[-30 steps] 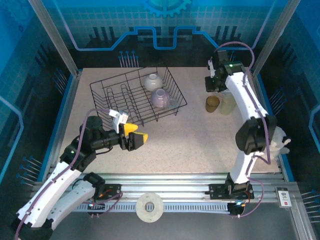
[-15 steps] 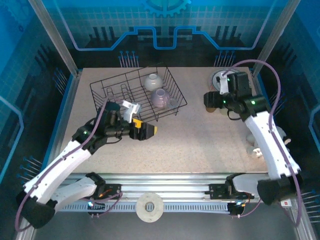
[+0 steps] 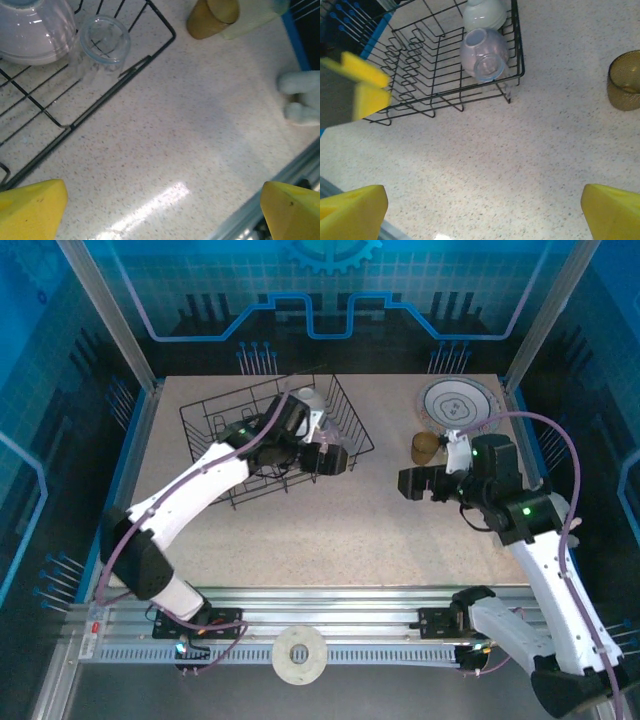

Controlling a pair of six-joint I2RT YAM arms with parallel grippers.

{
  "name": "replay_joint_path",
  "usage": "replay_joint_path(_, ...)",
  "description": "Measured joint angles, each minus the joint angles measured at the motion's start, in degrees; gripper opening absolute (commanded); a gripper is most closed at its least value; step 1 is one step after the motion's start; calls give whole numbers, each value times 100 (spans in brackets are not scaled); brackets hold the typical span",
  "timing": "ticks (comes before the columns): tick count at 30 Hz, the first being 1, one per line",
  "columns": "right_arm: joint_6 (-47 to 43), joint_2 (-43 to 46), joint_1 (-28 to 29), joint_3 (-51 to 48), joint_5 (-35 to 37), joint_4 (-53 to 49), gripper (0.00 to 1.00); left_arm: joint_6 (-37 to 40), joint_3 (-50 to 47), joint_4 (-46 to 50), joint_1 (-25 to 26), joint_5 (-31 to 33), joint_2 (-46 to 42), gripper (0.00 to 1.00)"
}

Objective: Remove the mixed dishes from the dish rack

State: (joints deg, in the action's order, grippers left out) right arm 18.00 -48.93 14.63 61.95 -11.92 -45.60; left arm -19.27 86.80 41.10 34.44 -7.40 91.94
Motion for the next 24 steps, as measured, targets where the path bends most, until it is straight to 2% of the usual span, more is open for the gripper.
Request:
replay_joint_path(11, 153, 907, 0, -577, -411, -149, 100, 149, 2173, 778, 63, 879, 2310, 99)
replay_joint_path(17, 175, 1237, 0, -776, -505, -293, 100, 168, 3005, 1121, 157, 1292, 3123, 96)
replay_joint_path(24, 216, 1349, 0, -879, -592, -321, 100, 144, 3620, 1316, 223, 1681, 3672, 90)
